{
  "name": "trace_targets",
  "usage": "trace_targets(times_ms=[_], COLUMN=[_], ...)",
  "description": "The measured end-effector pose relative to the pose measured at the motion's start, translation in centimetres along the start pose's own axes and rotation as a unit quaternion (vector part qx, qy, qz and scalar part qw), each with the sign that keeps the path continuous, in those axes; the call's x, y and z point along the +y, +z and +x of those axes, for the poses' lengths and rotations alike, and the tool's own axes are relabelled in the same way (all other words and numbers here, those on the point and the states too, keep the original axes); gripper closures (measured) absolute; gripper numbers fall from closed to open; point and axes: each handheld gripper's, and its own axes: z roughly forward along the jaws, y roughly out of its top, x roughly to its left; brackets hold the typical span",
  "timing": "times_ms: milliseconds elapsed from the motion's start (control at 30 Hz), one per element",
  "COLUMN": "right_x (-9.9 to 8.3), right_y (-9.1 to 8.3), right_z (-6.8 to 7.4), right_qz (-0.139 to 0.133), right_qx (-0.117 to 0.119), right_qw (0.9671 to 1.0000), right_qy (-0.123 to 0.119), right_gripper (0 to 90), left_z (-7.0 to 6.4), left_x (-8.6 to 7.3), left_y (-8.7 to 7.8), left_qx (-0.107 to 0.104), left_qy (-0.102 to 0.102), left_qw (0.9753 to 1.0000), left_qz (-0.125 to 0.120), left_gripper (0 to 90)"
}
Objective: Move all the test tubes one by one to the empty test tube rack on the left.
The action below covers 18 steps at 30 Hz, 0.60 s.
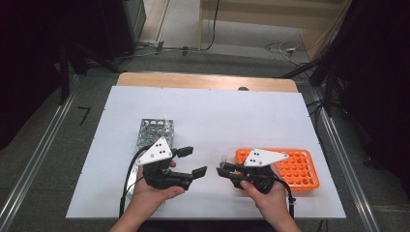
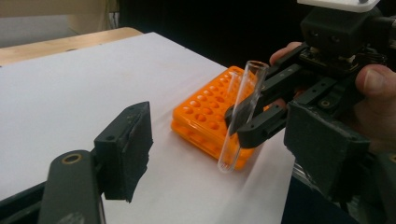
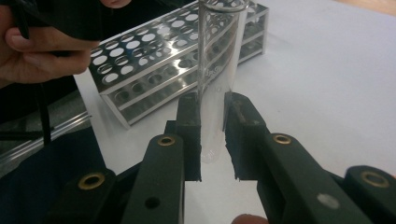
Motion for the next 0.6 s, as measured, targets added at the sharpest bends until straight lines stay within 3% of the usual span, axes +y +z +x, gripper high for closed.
trace_targets(times_ms=[200,433,600], right_x=[0.1,0.1,0.1], right_y=[0.8,1.4,1.6], right_z=[0.9,1.5,1.6], right_qz=[0.006,0.013,0.017], right_qx=[0.012,0.021,0.026], right_qw=[0.9999,0.9995,0.9993], right_qy=[-0.009,-0.017,-0.021], right_gripper=[73.6,73.7,73.6], left_z=[-0.7,-1.4,-1.6], left_x=[-0.1,-0.1,-0.2], left_y=[1.0,2.0,2.3], left_qx=[-0.019,-0.026,-0.017], left_qy=[0.003,0.012,0.022], left_qw=[0.9998,0.9995,0.9995], left_qz=[0.006,0.011,0.015], left_gripper=[34.3,47.5,57.4])
